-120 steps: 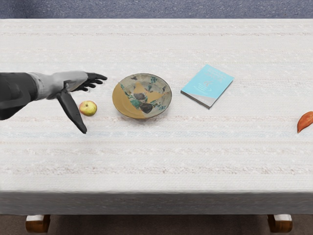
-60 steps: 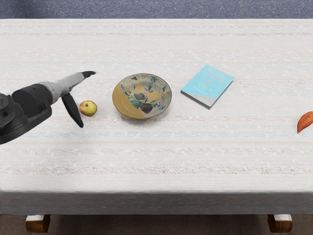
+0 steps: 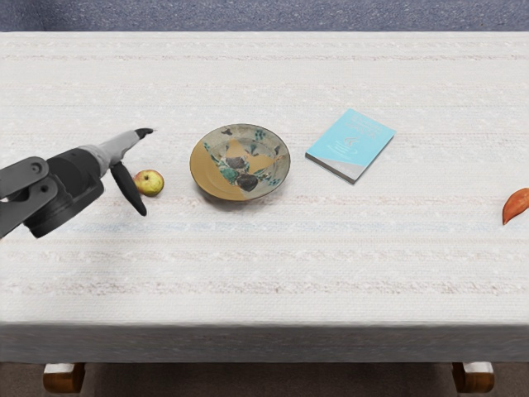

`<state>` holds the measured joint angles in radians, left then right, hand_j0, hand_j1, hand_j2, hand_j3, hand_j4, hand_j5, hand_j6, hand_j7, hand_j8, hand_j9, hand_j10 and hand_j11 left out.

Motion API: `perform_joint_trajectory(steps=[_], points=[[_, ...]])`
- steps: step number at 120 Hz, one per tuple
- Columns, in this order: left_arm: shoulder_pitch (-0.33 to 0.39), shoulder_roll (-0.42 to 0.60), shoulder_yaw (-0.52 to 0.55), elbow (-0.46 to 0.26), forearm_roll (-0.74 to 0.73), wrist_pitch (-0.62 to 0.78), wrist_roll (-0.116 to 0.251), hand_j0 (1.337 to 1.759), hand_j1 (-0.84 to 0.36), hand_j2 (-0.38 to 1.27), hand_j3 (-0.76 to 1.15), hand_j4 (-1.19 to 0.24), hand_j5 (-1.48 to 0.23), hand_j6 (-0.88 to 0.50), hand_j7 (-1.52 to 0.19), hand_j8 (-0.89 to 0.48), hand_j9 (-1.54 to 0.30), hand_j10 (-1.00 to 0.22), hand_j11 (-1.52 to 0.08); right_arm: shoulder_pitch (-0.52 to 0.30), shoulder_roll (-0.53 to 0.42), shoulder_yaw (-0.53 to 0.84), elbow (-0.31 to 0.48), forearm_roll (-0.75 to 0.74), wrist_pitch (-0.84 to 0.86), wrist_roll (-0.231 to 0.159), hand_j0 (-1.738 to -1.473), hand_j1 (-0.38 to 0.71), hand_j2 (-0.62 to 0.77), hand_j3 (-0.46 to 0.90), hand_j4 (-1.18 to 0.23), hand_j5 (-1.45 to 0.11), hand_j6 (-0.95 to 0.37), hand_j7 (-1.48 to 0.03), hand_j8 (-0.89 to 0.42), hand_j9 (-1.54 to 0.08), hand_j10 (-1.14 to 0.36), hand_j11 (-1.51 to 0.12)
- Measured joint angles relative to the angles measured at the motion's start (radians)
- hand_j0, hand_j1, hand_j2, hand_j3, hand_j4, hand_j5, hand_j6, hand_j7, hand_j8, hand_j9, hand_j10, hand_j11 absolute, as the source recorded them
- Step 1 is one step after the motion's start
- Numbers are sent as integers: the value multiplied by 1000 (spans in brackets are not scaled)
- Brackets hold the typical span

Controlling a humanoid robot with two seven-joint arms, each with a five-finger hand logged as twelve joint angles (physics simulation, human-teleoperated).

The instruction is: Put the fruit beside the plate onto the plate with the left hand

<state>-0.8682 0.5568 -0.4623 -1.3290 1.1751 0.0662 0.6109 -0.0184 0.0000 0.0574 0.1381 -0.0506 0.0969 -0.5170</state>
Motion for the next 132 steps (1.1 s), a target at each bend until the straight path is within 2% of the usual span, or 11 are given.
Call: perform_joint_trajectory(steps=[23, 43, 58, 76, 132], points=[[-1, -29, 18, 66, 14, 46, 0, 1658, 289, 13, 0, -54, -67, -56, -67, -55, -67, -54, -67, 0, 0, 0, 0, 0, 0, 0, -1658, -349, 0, 0, 0, 0, 0, 0, 0, 0, 0, 0], [-16, -47, 88, 99, 31, 123, 0, 1658, 255, 18, 0, -83, -104, -84, -104, -84, -104, -83, -104, 0, 0, 0, 0, 0, 0, 0, -1658, -349, 0, 0, 0, 0, 0, 0, 0, 0, 0, 0], [-23, -72, 119, 106, 46, 153, 0, 1658, 230, 23, 0, -104, -132, -106, -132, -105, -132, -104, -131, 0, 0, 0, 0, -1, 0, 0, -1658, -349, 0, 0, 0, 0, 0, 0, 0, 0, 0, 0], [-32, -119, 131, 104, 51, 164, 0, 1658, 138, 38, 0, -181, -231, -182, -231, -182, -231, -181, -231, 0, 0, 0, 0, -3, 0, 0, -1658, -349, 0, 0, 0, 0, 0, 0, 0, 0, 0, 0], [-28, -106, 142, 99, 53, 168, 0, 1658, -25, 66, 0, -317, -409, -318, -408, -318, -408, -317, -408, 0, 0, -1, -1, -3, 0, 0, -1658, -349, 0, 0, 0, 0, 0, 0, 0, 0, 0, 0]])
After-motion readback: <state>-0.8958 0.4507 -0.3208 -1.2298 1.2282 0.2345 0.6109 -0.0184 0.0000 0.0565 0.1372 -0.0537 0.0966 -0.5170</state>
